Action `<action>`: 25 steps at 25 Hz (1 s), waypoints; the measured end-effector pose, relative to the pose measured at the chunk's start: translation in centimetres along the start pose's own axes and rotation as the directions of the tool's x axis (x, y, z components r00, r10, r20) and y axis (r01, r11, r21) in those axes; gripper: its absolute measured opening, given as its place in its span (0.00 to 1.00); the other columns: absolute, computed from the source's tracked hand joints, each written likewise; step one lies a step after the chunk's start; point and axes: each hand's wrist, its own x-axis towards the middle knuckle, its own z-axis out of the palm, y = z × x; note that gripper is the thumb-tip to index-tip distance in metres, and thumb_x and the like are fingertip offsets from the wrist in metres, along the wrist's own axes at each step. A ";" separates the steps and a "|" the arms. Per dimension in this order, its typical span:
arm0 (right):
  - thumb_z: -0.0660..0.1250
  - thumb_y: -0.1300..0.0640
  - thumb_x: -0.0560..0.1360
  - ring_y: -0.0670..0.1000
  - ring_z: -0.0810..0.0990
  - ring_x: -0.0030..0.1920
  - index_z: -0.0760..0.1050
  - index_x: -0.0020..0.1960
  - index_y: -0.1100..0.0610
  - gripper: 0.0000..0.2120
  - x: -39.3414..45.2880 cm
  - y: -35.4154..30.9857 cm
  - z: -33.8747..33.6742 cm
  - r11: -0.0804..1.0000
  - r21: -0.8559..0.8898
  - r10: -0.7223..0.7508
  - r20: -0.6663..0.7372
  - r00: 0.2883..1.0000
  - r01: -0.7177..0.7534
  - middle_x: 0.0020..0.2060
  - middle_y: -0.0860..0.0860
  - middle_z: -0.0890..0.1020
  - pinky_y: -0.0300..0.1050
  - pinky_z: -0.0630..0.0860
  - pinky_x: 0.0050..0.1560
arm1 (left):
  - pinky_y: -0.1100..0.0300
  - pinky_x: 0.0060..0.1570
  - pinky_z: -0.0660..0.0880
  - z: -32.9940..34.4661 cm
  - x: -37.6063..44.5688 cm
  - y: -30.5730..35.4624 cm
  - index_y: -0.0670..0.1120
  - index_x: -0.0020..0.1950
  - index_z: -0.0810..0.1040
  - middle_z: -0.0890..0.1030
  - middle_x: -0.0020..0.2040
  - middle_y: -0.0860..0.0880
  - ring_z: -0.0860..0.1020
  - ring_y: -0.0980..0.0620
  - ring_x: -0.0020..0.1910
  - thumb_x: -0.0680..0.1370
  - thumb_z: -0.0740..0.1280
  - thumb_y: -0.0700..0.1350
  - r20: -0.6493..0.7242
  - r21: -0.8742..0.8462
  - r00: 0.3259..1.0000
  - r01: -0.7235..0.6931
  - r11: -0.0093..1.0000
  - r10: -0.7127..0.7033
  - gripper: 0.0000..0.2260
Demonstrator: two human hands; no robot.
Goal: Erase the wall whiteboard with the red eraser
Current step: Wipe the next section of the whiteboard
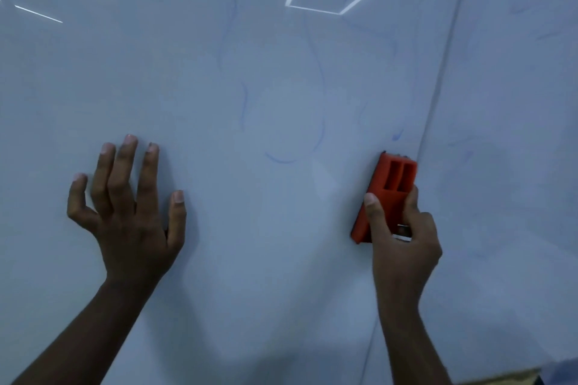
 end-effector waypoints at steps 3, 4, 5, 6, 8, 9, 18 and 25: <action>0.72 0.34 0.72 0.51 0.77 0.39 0.77 0.72 0.49 0.33 -3.6 -1.8 2.3 0.983 -0.101 -0.143 0.125 0.982 0.156 0.41 0.49 0.72 0.54 0.80 0.39 | 0.33 0.75 0.57 0.1 -0.1 0.2 0.42 0.83 0.64 0.63 0.83 0.40 0.57 0.42 0.84 0.86 0.60 0.49 0.000 0.023 1.000 0.000 1.000 0.000 0.26; 0.71 0.33 0.72 0.53 0.77 0.39 0.78 0.71 0.49 0.32 -5.1 -2.4 3.2 0.961 -0.126 -0.221 0.191 0.956 0.247 0.41 0.49 0.71 0.53 0.80 0.39 | 0.33 0.75 0.57 0.1 -0.1 0.2 0.42 0.83 0.64 0.63 0.83 0.40 0.58 0.41 0.84 0.86 0.59 0.49 0.000 0.024 1.000 0.002 1.000 -0.002 0.26; 0.70 0.32 0.73 0.54 0.76 0.40 0.79 0.70 0.49 0.31 -6.7 -3.2 4.2 0.926 -0.138 -0.309 0.255 0.916 0.351 0.41 0.49 0.72 0.51 0.78 0.39 | 0.32 0.75 0.57 0.1 -0.1 0.1 0.42 0.84 0.64 0.63 0.83 0.39 0.58 0.41 0.84 0.86 0.59 0.49 0.002 0.022 1.000 0.005 1.000 -0.005 0.27; 0.69 0.31 0.74 0.53 0.75 0.40 0.79 0.70 0.49 0.31 -8.1 -4.3 5.3 0.883 -0.134 -0.394 0.311 0.865 0.450 0.41 0.49 0.72 0.50 0.77 0.38 | 0.32 0.75 0.57 0.1 -0.2 0.0 0.42 0.84 0.63 0.63 0.83 0.39 0.57 0.42 0.84 0.86 0.59 0.50 0.007 0.018 1.000 0.009 1.000 -0.009 0.27; 0.68 0.30 0.75 0.51 0.72 0.40 0.78 0.71 0.48 0.31 -9.6 -6.7 7.3 0.805 -0.112 -0.507 0.381 0.773 0.583 0.42 0.50 0.73 0.49 0.76 0.37 | 0.32 0.75 0.57 0.2 -0.1 -0.2 0.43 0.84 0.62 0.62 0.84 0.40 0.56 0.43 0.85 0.86 0.59 0.51 0.015 0.021 1.000 0.003 1.000 -0.003 0.28; 0.68 0.29 0.75 0.50 0.71 0.41 0.77 0.71 0.48 0.32 -9.6 -7.8 8.1 0.783 -0.107 -0.534 0.390 0.750 0.613 0.42 0.49 0.73 0.47 0.76 0.36 | 0.32 0.74 0.58 0.2 -0.1 -0.3 0.43 0.85 0.62 0.61 0.84 0.41 0.55 0.44 0.85 0.86 0.59 0.51 0.017 0.029 1.000 -0.004 1.000 0.003 0.28; 0.71 0.33 0.73 0.54 0.77 0.38 0.78 0.71 0.48 0.31 0.1 -6.1 4.7 0.871 -0.175 -0.443 0.128 0.887 0.460 0.40 0.51 0.73 0.52 0.78 0.36 | 0.35 0.76 0.58 0.5 -0.3 -0.4 0.43 0.83 0.65 0.65 0.83 0.41 0.60 0.42 0.84 0.85 0.60 0.51 -0.001 0.063 1.000 -0.010 0.998 0.010 0.27; 0.69 0.32 0.74 0.50 0.77 0.40 0.75 0.74 0.53 0.36 7.2 -3.7 0.9 0.974 -0.121 -0.205 -0.091 0.975 0.193 0.44 0.53 0.77 0.37 0.73 0.42 | 0.34 0.77 0.57 0.5 -0.6 -0.2 0.42 0.84 0.64 0.64 0.83 0.40 0.59 0.41 0.84 0.86 0.59 0.51 0.023 0.052 1.000 0.005 0.999 -0.006 0.27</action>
